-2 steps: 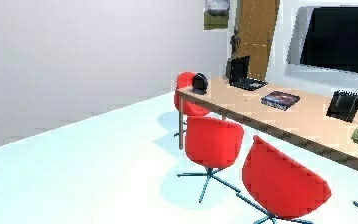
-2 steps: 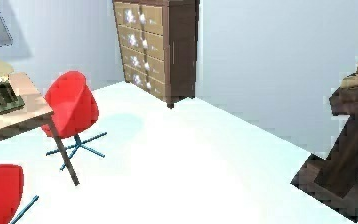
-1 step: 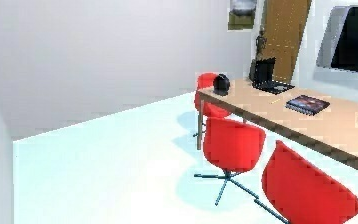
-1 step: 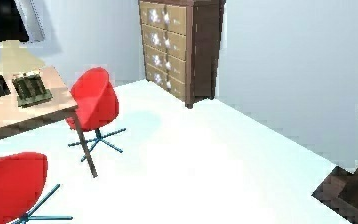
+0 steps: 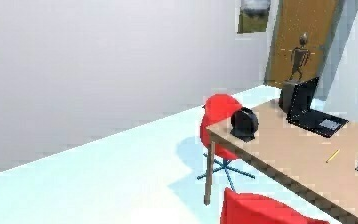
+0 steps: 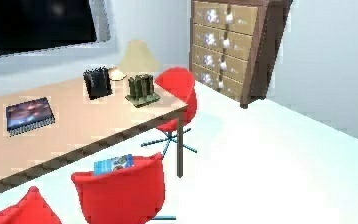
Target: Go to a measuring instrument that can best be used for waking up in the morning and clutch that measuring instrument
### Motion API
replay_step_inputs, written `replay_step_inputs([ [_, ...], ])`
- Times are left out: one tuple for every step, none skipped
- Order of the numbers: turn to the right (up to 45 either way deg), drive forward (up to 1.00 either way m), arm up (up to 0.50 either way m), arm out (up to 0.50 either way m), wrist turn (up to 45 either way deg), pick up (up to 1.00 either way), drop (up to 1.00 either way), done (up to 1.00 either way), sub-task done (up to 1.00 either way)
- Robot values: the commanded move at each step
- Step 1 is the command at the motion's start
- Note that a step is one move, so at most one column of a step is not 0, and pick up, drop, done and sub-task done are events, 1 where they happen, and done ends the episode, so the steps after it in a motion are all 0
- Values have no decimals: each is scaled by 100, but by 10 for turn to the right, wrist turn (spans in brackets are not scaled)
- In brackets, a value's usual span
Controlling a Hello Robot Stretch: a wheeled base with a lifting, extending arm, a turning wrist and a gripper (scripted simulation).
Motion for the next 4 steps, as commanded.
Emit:
replay_step_inputs([
  [-450,0,0,0,0,0,0,0,0],
  [-210,0,0,0,0,0,0,0,0],
  [450,0,0,0,0,0,0,0,0],
  [30,0,0,0,0,0,0,0,0],
])
